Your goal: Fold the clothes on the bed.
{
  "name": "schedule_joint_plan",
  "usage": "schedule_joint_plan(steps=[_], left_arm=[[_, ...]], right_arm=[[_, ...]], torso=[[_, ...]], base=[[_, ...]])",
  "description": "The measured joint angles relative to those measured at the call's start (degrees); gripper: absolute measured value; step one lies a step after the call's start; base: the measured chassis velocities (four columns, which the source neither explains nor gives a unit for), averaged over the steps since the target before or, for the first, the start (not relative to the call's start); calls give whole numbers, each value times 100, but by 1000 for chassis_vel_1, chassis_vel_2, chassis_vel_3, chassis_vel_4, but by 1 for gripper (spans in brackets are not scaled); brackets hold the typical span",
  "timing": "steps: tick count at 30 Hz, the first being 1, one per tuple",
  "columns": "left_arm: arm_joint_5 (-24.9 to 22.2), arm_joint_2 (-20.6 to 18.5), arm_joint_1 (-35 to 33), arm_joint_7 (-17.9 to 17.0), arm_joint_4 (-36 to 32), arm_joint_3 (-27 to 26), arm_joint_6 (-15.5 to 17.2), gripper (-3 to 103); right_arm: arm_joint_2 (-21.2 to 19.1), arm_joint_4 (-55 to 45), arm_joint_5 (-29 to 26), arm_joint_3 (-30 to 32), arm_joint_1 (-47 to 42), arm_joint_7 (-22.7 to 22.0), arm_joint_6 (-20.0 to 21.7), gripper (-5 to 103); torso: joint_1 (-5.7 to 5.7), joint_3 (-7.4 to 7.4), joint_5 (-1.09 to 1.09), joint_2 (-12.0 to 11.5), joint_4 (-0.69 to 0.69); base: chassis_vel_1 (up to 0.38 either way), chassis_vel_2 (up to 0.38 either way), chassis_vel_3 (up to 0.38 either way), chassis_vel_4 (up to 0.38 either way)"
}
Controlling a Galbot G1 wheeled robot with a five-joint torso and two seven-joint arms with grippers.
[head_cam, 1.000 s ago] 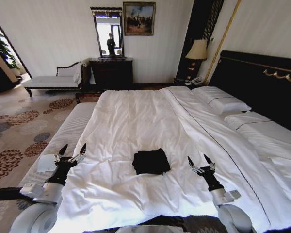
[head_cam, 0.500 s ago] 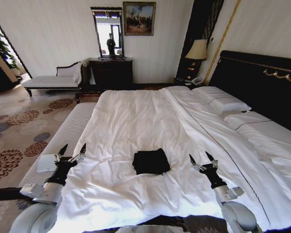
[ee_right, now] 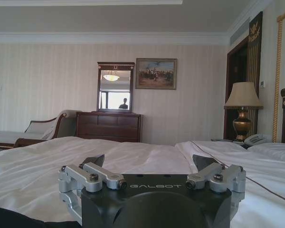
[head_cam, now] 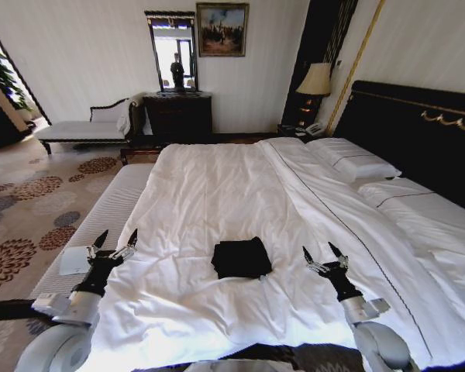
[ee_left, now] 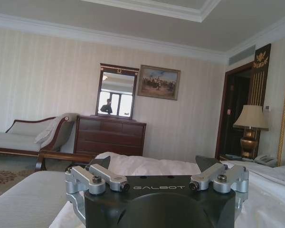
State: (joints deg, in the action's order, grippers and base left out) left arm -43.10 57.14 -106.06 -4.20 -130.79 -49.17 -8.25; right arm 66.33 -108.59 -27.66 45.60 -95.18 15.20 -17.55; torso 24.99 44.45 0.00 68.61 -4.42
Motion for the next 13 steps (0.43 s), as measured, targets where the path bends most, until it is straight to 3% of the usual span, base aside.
schedule_joint_plan(steps=[13], left_arm=[[0, 0, 0, 0, 0, 0, 0, 100]], right_arm=[[1, 1, 0, -3, 0, -3, 0, 100]], torso=[[0, 0, 0, 0, 0]], base=[[0, 0, 0, 0]])
